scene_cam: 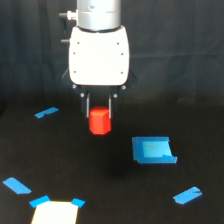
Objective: Pick up the red object from the table
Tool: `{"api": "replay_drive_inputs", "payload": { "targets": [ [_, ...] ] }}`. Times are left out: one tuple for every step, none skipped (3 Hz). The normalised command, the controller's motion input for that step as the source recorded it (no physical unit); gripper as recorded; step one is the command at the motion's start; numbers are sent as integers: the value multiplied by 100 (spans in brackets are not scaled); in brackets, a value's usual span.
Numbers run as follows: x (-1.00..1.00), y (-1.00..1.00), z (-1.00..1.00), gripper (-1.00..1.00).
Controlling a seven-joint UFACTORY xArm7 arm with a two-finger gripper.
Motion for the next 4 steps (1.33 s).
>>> {"api": "replay_drive_inputs", "payload": {
  "targets": [
    [-42,-56,100,-100],
    [-59,-40,10,-100],
    [-68,-34,88,-100],
    [-62,-40,66,-100]
  ]
}}
